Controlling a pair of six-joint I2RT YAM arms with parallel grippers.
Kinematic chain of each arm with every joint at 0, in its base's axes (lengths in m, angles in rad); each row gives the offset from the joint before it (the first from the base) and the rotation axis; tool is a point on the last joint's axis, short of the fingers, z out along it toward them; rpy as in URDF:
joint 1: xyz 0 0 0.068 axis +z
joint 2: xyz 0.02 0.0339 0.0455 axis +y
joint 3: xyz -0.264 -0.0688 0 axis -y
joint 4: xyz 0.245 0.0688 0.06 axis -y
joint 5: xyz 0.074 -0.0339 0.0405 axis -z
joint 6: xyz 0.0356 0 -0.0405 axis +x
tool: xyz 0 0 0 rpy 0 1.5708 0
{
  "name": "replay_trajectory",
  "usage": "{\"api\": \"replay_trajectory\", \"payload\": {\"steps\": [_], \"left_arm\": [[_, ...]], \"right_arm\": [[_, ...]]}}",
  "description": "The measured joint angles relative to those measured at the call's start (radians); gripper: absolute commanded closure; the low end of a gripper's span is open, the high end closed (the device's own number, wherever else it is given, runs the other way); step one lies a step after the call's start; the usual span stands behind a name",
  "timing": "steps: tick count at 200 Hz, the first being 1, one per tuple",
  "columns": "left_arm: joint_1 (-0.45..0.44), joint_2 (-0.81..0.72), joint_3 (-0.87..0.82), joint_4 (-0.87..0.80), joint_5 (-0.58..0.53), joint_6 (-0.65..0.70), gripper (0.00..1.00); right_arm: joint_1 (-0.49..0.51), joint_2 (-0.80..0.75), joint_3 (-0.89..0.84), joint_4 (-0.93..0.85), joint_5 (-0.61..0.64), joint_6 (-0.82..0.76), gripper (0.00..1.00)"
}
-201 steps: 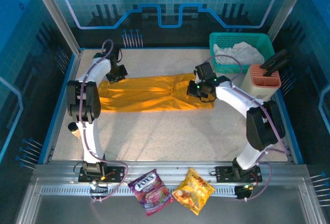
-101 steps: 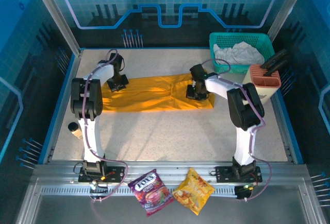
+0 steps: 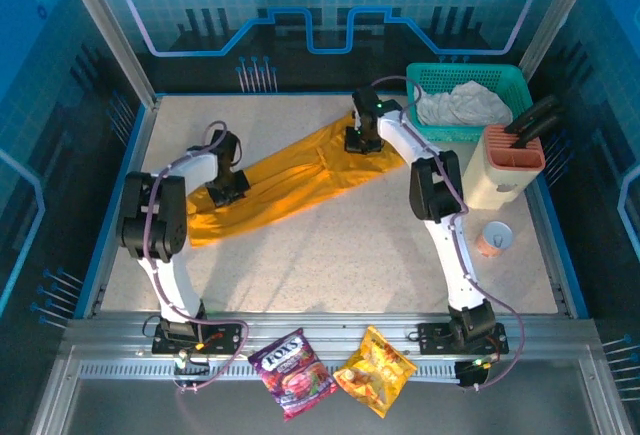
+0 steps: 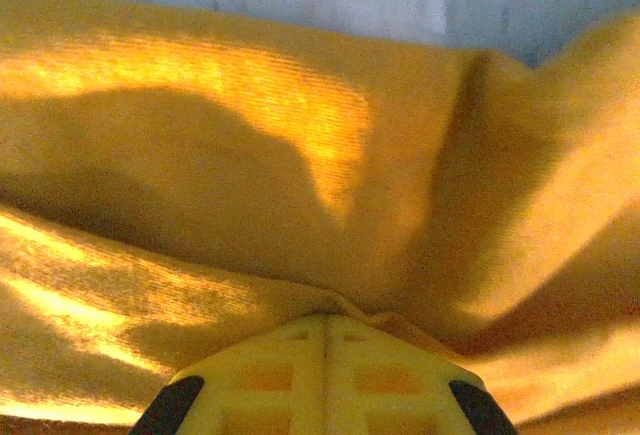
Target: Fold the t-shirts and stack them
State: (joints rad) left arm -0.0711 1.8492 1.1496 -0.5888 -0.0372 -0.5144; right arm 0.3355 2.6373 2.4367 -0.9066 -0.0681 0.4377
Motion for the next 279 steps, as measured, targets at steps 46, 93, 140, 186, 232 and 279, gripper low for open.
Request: {"api": "replay_trajectory", "payload": {"steps": [46,93,140,186,232,279], "left_arm": [[-0.119,-0.178,-0.201,0.015,0.092,-0.105,0.95],[-0.196,-0.395,-0.123,-0.1,0.119,-0.143,0.79],[-0.156,-0.467,0.044,-0.184,0.048,-0.122,0.82],[-0.069,-0.3,-0.108,-0.142,0.052,-0.112,0.88],[-0.068,-0.228,-0.202,-0.072,0.04,-0.116,0.9],[-0.069,-0.235,-0.276,0.009,0.034,-0.139,0.91]], "right_arm": [[-0.044,0.15,0.241,-0.03,-0.176,0.028,0.93],[-0.089,0.124,0.155,0.052,-0.331,0.063,0.93],[-0.068,-0.266,-0.319,0.135,-0.306,0.066,1.0],[0.037,-0.702,-0.766,0.245,-0.167,0.166,1.0],[0.217,-0.726,-0.915,0.248,-0.087,0.297,1.0],[0.26,-0.62,-0.857,0.238,-0.059,0.369,1.0]]}}
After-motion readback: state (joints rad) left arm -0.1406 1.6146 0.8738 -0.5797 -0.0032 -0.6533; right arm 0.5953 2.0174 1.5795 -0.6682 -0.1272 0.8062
